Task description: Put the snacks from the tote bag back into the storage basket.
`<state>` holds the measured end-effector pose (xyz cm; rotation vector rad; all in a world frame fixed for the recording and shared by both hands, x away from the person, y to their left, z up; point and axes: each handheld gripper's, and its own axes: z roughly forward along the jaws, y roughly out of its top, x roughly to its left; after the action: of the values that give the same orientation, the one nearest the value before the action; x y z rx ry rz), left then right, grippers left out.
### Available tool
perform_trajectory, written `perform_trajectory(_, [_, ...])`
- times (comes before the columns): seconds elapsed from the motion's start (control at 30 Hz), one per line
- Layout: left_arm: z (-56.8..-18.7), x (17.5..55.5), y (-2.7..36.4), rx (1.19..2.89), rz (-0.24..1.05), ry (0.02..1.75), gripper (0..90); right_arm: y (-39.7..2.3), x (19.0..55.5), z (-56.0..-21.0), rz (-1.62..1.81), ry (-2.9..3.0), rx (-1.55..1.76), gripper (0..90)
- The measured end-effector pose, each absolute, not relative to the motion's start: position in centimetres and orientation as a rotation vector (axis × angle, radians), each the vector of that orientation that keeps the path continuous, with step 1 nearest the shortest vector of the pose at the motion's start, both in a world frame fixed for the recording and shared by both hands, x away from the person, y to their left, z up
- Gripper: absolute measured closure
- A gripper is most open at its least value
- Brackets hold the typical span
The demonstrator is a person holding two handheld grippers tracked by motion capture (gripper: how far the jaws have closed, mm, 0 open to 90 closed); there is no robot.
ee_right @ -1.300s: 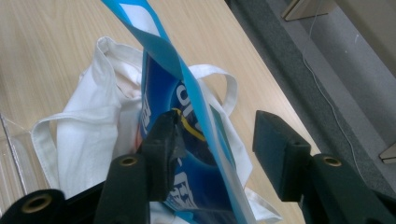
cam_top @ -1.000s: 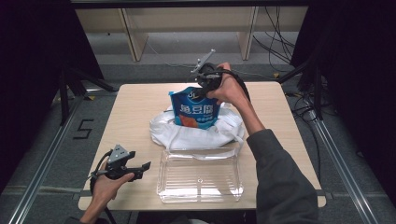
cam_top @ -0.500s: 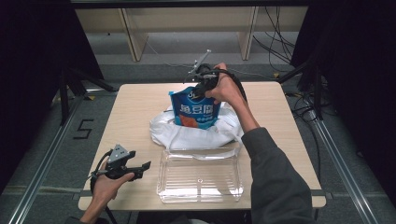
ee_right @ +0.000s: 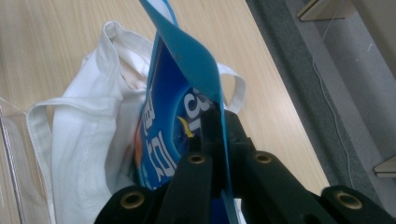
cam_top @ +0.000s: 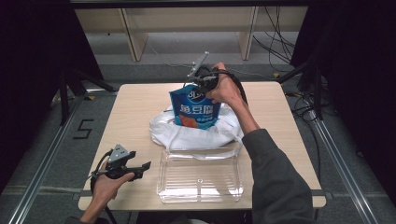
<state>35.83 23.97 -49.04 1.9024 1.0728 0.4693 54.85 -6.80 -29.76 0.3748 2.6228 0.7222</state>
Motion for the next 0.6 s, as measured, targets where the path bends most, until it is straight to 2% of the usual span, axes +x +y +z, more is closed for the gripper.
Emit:
perform_trajectory(0.33, [-48.9, 35.9, 24.3, 1.895, 0.475, 1.086, 21.5, -7.4, 53.8, -27.4, 0.757, 2.556, 0.324, 90.0])
perform_trajectory(0.6, [-48.9, 35.9, 24.6, 1.878, 0.473, 1.098, 21.5, -7.4, 51.5, -23.3, 0.783, 2.485, 0.294, 90.0])
